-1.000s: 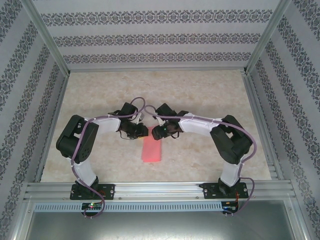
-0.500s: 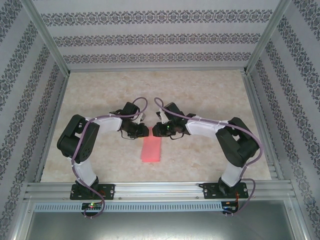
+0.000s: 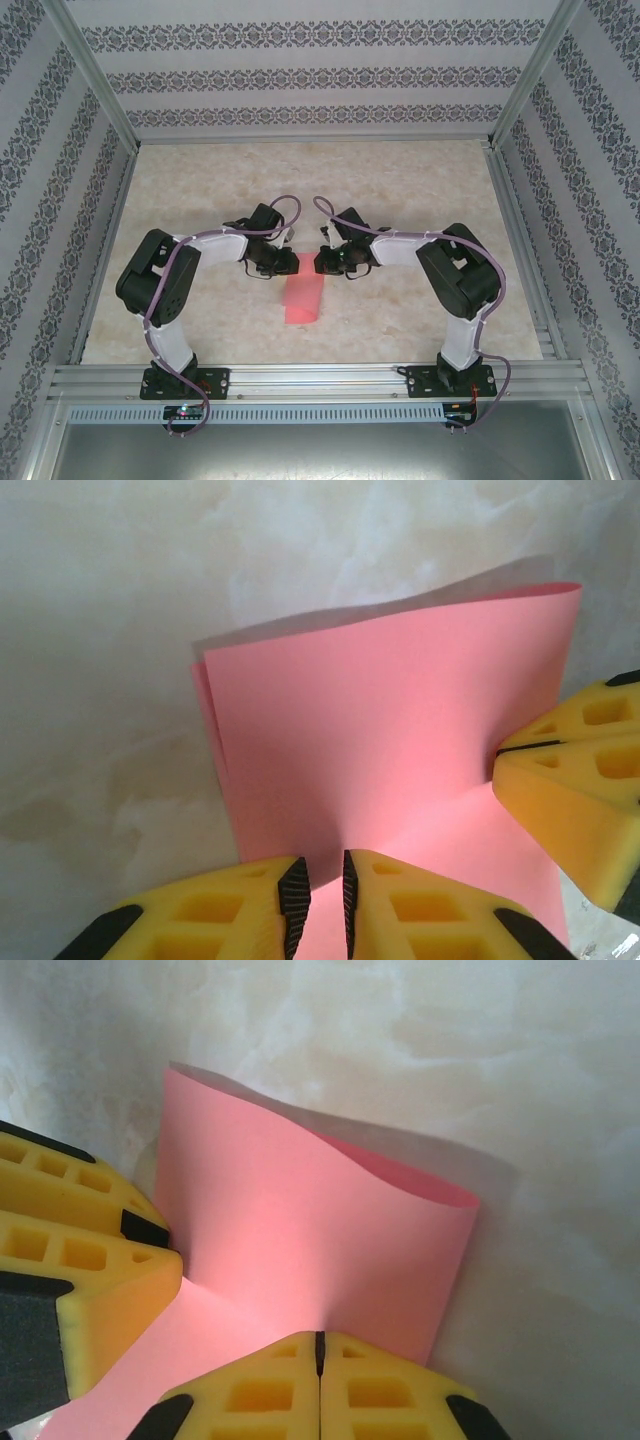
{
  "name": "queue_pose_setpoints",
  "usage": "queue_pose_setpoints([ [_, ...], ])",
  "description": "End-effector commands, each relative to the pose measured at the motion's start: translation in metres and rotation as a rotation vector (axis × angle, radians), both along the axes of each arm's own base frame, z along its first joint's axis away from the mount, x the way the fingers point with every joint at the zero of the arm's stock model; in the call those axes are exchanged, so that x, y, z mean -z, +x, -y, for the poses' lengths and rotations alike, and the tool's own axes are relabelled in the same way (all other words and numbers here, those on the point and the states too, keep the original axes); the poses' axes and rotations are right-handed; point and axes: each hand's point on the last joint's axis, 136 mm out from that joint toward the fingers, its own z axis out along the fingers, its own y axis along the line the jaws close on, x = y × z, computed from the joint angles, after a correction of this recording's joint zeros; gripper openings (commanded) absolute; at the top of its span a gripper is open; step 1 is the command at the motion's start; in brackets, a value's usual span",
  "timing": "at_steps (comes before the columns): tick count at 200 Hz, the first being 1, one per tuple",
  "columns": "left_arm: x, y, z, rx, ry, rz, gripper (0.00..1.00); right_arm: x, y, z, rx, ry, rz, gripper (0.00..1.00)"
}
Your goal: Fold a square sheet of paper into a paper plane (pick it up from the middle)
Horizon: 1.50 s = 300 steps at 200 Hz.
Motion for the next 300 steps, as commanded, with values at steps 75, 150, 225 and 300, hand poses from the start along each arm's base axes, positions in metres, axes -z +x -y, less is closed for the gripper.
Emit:
queue_pose_setpoints([
  [75,0.070,-0.038,-0.058,0.018,0.336,-0.134,0.25,-0.022,0.025,-0.012,0.049,0.123,0.019,0.01],
  [150,0.073,-0.041,-0.060,0.023,0.345,-0.141,0.25,0.025,0.033,0.044,0.089,-0.110,0.019,0.00],
  [225,0.074,-0.041,-0.057,0.025,0.332,-0.150,0.25,-0.005,0.054,0.063,0.136,-0.050,0.090,0.00],
  [300,0.073,-0.038,-0.055,0.026,0.329,-0.148,0.25,-0.036,0.002,0.001,0.048,0.101,0.044,0.01],
])
